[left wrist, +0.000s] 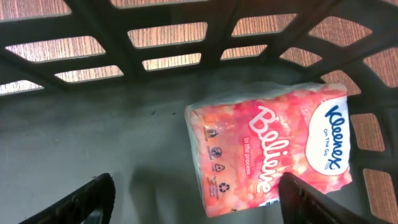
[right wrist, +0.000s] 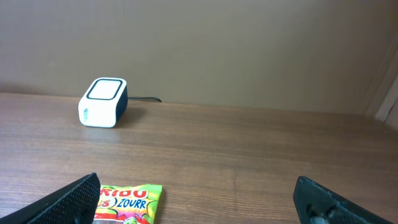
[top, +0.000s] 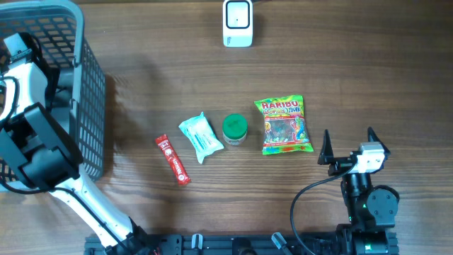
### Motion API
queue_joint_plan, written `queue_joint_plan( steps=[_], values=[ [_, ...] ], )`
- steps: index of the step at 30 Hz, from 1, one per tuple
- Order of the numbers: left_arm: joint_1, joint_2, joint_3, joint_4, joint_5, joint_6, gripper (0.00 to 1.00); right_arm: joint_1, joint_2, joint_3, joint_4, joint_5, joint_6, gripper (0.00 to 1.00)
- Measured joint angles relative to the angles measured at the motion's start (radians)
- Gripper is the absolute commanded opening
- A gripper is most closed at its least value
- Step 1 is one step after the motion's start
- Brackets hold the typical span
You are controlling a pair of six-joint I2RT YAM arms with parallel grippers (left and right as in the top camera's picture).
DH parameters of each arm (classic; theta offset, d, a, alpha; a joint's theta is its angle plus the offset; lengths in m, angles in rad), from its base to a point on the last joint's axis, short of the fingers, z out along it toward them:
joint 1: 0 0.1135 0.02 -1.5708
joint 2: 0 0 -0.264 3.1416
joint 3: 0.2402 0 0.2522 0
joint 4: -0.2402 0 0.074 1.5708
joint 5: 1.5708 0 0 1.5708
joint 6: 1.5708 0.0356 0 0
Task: Scan the item barcode
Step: 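Move the left gripper into the basket and grasp the red Kleenex tissue pack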
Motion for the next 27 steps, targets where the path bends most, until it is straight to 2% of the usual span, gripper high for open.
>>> queue_joint_plan(
  steps=[4,6,9,10,22,27],
  values=[
    [0.000,0.000,0.000,0.008,0.000,0.012,0.89,0.000,0.000,0.000,0.000,0.000,0.000,1.00],
    [0.000,0.000,0.000,0.023,0.003,0.013,0.77,0.000,0.000,0.000,0.000,0.000,0.000,1.00],
    [0.000,0.000,0.000,0.039,0.004,0.014,0.11,0.000,0.000,0.000,0.000,0.000,0.000,1.00],
    [0.000,0.000,0.000,0.039,0.003,0.017,0.04,0.000,0.000,0.000,0.000,0.000,0.000,1.00],
    [0.000,-0.032,-0.006,-0.053,-0.042,0.019,0.04,0.000,0.000,0.000,0.000,0.000,0.000,1.00],
    [-0.002,-0.262,-0.018,-0.081,-0.047,0.020,0.04,0.000,0.000,0.000,0.000,0.000,0.000,1.00]
  ],
)
